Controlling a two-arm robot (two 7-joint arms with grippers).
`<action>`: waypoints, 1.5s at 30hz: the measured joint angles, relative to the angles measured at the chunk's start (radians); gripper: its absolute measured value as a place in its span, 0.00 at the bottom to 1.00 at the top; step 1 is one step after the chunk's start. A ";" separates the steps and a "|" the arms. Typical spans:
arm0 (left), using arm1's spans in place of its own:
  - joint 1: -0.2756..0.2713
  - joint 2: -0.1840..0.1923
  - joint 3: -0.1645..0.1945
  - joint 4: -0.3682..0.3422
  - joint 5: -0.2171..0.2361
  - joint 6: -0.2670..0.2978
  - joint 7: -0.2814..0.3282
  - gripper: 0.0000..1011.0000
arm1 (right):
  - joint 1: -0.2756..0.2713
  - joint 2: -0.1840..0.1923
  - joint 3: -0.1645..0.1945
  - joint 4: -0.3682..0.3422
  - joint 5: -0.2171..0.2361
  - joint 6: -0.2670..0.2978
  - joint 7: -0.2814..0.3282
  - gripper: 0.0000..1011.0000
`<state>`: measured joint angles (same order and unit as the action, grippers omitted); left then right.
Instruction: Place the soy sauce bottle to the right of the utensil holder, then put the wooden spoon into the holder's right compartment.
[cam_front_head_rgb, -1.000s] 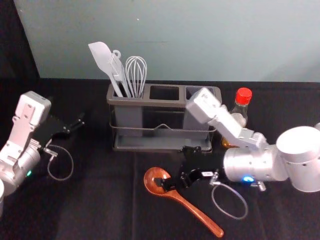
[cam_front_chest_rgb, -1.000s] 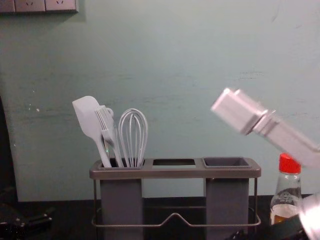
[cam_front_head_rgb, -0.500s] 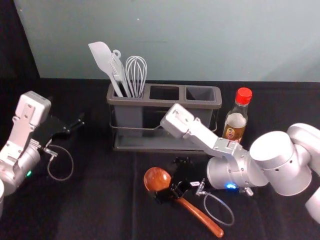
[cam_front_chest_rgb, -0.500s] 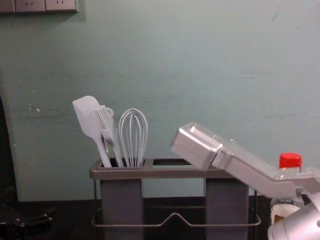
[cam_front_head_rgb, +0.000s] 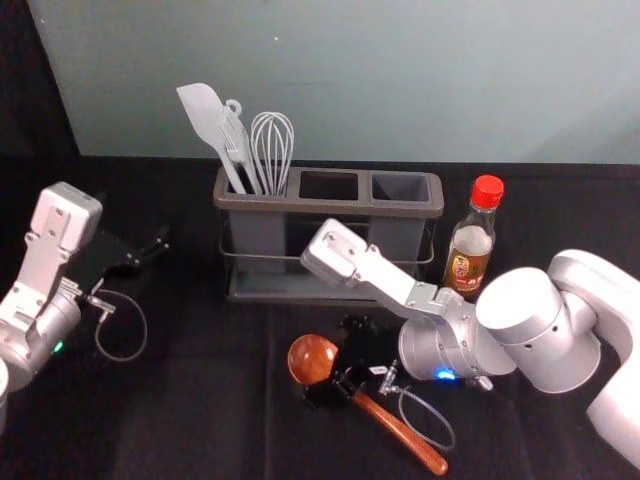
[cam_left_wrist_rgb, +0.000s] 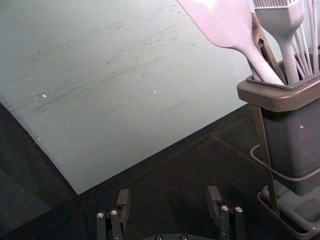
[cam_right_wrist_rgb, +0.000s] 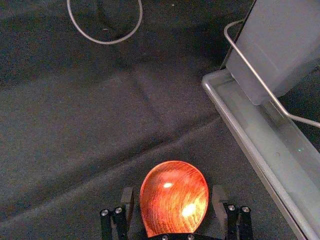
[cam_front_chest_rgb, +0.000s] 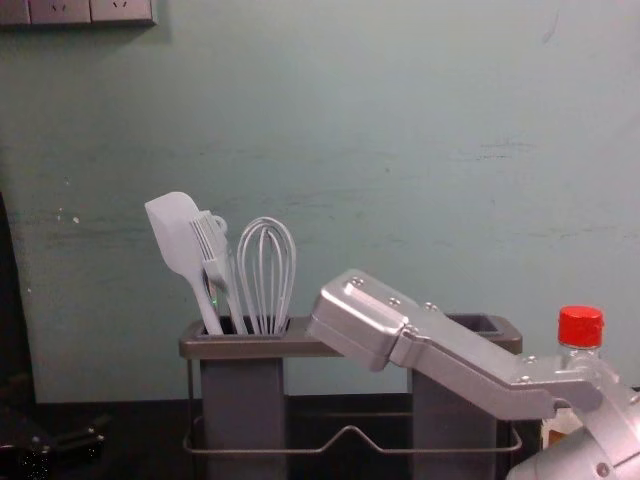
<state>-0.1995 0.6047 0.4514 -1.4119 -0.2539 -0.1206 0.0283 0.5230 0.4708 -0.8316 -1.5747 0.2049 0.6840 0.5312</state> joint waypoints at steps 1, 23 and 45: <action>0.000 0.000 0.000 0.000 0.000 0.000 0.000 0.99 | 0.000 -0.002 0.000 0.002 -0.002 0.000 0.000 0.99; 0.000 0.000 0.000 0.000 0.000 0.000 0.000 0.99 | -0.005 -0.037 0.010 0.042 -0.039 -0.016 0.013 0.99; 0.000 0.000 0.000 0.000 0.000 0.000 0.000 0.99 | -0.004 -0.035 0.008 0.038 -0.038 -0.012 0.013 0.83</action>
<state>-0.1996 0.6047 0.4514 -1.4120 -0.2539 -0.1205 0.0283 0.5193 0.4361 -0.8236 -1.5367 0.1669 0.6717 0.5443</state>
